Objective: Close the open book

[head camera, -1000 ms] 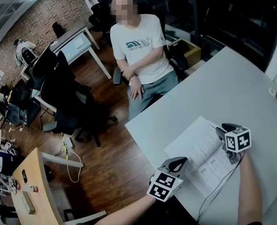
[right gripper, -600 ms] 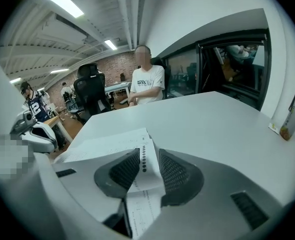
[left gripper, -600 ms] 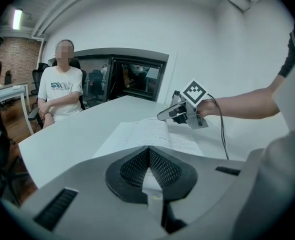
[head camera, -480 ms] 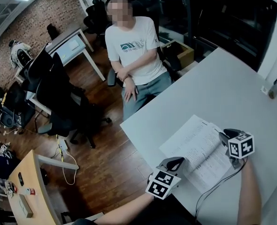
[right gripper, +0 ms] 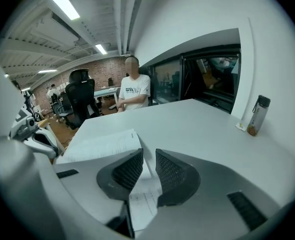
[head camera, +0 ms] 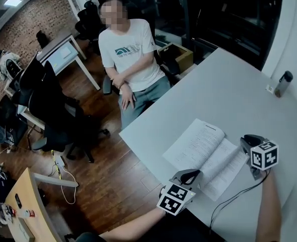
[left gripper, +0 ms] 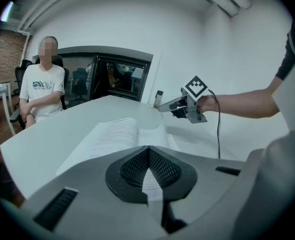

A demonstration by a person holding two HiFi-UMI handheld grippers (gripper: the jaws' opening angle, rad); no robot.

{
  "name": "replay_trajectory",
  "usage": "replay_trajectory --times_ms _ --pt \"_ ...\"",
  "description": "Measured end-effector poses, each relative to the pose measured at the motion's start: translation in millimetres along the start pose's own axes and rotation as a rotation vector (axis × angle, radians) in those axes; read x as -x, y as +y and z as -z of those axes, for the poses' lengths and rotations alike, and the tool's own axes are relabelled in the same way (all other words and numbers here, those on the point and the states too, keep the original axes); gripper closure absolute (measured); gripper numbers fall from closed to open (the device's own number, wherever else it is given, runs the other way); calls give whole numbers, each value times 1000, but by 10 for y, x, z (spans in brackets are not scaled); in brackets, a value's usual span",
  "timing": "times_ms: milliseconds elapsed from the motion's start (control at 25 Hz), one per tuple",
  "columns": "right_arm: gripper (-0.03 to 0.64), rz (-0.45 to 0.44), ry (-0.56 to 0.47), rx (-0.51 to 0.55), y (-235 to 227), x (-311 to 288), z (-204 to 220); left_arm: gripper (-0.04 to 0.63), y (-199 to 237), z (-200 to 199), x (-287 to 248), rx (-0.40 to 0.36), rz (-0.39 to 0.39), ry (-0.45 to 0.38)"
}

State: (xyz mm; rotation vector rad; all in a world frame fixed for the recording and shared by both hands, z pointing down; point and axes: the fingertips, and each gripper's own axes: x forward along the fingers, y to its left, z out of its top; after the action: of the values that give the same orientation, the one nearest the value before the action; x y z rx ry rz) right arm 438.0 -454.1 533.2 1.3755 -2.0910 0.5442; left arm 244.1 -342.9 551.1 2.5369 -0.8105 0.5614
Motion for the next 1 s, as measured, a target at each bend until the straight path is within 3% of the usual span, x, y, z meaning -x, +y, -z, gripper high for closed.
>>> replay_trajectory --times_ms 280,520,680,1000 --pt "534 -54 -23 41 257 -357 -375 591 187 -39 166 31 -77 -18" --pt "533 -75 31 28 335 -958 -359 591 421 -72 241 48 -148 -25" --pt "529 -99 102 -34 371 -1258 -233 591 532 -43 295 56 -176 -19" --pt "531 -133 178 11 318 -1140 14 591 671 86 313 74 -189 4"
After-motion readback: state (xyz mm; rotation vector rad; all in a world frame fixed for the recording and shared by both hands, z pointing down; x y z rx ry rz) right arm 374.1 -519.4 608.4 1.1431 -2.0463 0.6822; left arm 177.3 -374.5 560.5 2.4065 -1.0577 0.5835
